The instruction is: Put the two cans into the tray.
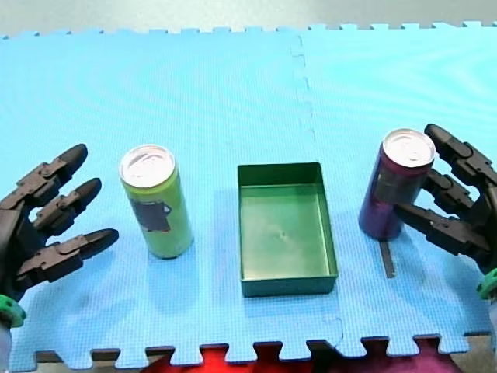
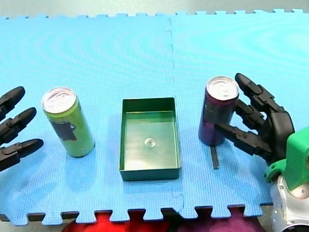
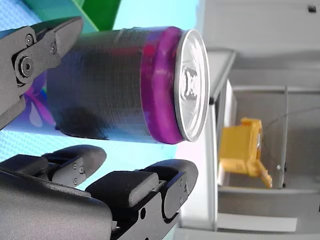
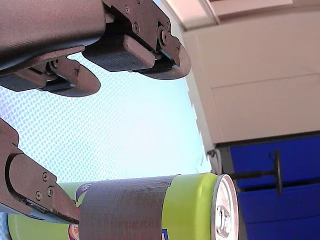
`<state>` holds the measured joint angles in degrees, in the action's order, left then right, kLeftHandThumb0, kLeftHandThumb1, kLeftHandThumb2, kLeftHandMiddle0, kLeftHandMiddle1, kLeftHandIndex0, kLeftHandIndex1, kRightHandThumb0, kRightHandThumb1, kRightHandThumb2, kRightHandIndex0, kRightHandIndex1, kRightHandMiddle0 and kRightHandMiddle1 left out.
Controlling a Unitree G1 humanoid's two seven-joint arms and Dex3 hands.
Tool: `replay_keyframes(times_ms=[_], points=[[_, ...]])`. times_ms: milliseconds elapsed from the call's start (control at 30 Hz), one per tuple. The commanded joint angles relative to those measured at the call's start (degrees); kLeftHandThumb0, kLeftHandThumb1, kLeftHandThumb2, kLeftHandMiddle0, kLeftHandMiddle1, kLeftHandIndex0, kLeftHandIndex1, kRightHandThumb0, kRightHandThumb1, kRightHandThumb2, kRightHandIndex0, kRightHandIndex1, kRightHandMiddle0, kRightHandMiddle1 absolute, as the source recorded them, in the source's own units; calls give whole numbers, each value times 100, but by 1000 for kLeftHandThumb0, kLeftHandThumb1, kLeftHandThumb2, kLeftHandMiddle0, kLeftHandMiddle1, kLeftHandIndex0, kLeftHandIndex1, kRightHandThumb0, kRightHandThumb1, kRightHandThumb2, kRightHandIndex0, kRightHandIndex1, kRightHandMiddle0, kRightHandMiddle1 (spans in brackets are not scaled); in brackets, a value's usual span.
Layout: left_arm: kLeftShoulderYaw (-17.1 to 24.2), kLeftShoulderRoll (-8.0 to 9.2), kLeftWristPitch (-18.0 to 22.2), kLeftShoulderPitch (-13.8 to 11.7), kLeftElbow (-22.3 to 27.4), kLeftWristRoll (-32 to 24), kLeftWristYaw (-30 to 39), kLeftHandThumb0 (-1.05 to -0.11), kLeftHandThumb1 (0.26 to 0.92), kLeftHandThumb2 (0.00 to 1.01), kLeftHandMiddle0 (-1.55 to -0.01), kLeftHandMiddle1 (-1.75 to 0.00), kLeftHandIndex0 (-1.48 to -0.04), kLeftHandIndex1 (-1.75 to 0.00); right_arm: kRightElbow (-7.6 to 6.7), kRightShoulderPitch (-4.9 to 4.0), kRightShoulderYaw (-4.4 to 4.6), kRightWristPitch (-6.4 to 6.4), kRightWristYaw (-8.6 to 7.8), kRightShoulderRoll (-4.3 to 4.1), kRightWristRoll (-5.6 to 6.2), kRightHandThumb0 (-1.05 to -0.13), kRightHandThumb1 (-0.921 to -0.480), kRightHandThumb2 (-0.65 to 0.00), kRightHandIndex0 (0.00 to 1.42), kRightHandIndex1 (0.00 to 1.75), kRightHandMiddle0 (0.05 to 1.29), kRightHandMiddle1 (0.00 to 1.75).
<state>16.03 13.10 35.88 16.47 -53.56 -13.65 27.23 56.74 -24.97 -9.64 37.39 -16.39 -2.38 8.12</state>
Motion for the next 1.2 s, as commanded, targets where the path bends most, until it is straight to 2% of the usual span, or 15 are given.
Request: replay_keyframes(times_ms=[0, 167, 400, 700, 900, 1167], points=[[1, 23, 0, 21, -1, -4, -13, -794, 639, 0, -539, -3, -501, -1, 55, -51, 8, 45, 47, 4, -29, -980, -671, -2, 625, 18, 524, 9], [-3, 21, -6, 47, -30, 0, -24, -784, 638, 0, -541, -3, -502, -1, 113, -59, 54, 92, 162, 37, -142, -1002, -677, -3, 632, 13, 527, 5], [-15, 11, 10, 46, -26, 13, -71, -781, 638, 0, -544, -3, -503, -1, 85, -20, 156, 145, 327, 5, -336, -1028, -684, -3, 624, 3, 525, 1], [-17, 1, 19, 2, 20, -7, -68, -774, 636, 0, -548, -3, -508, -1, 57, -32, 226, 106, 416, 49, -391, -1047, -690, -2, 610, 0, 516, 0], [-13, -11, 22, -32, 61, -19, -62, -773, 636, 0, -548, -2, -508, -1, 131, -101, 259, 12, 446, 38, -427, -1047, -689, 0, 595, 0, 505, 0], [-6, -3, 27, -54, 79, -17, -67, -780, 639, 1, -552, -2, -506, 0, 35, -120, 310, -163, 530, 58, -457, -1045, -685, 0, 586, 0, 497, 0]])
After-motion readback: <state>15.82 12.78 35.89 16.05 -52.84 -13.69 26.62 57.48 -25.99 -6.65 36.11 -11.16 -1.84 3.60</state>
